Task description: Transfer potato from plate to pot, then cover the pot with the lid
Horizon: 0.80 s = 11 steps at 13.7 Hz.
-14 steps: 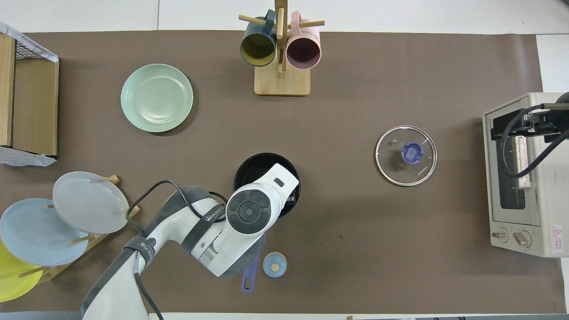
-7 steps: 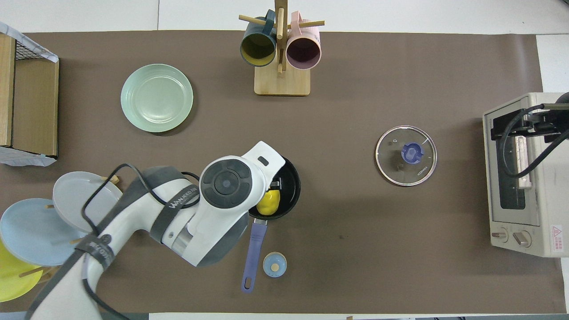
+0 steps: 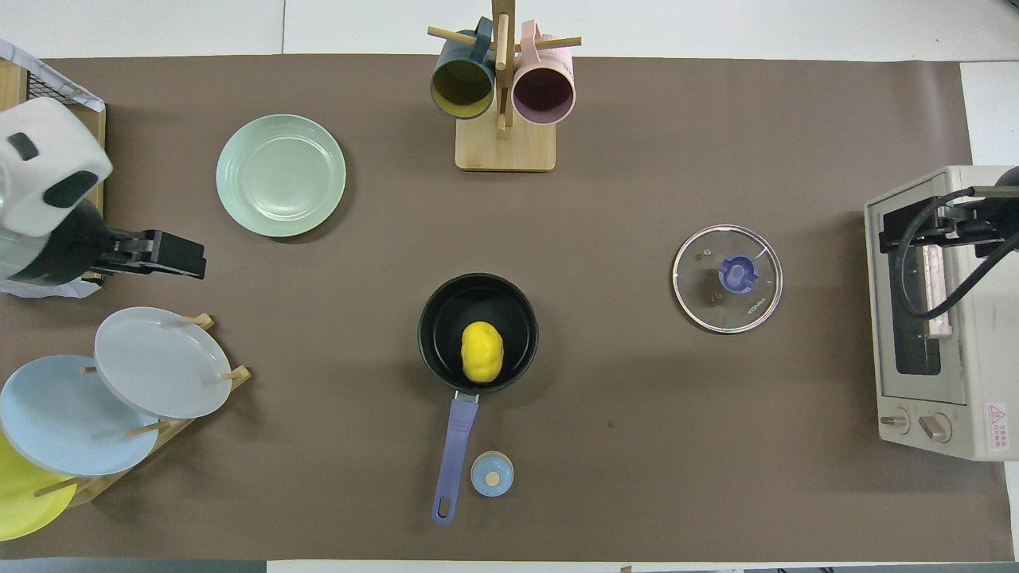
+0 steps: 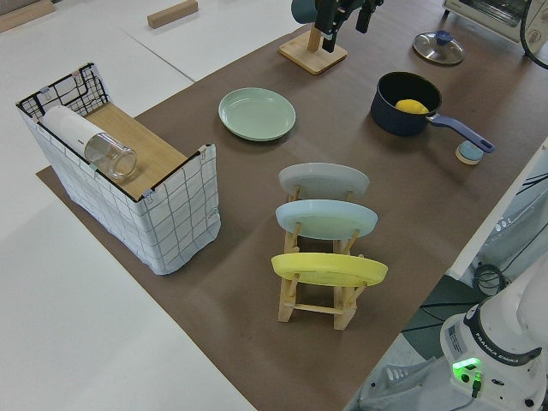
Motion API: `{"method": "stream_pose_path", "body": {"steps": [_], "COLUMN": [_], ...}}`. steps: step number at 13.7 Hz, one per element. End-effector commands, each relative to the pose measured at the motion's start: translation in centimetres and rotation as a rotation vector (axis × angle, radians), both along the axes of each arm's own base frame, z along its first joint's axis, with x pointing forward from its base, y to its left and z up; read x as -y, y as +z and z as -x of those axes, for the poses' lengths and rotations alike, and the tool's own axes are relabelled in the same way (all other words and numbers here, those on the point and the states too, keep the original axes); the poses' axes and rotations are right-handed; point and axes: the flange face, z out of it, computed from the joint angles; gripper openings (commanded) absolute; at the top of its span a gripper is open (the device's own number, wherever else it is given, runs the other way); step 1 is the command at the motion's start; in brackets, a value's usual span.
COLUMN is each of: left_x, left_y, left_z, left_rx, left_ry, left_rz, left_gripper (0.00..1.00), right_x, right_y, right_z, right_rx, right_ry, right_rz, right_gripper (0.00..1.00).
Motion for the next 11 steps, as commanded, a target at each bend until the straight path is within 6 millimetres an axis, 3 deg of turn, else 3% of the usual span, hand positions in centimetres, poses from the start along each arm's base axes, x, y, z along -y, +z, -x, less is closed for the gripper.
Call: {"method": "stream_pose_path", "body": {"steps": [1, 5, 9, 11], "left_x": [-0.4, -0.7, -0.2, -0.2], "left_y": [-0.2, 0.0, 3.4, 3.7], "left_z": [0.4, 0.6, 0.9, 0.8], "left_rx": [-0.049, -0.066, -0.054, -0.043], "left_ry": [-0.027, -0.011, 0.007, 0.011], "left_rz": [0.0, -0.043, -0.044, -0.046], "left_gripper": [1.0, 1.0, 1.0, 1.0], "right_x": [0.4, 0.3, 0.3, 0.2], "right_y": [0.2, 0.3, 0.3, 0.3], "right_z": [0.5, 0.5, 0.4, 0.4], "right_rx": [-0.008, -0.004, 0.003, 0.004], "right_ry": [0.003, 0.005, 0.005, 0.007], "right_rz": [0.029, 0.027, 0.027, 0.026], "right_gripper": [1.0, 1.0, 1.0, 1.0]}}
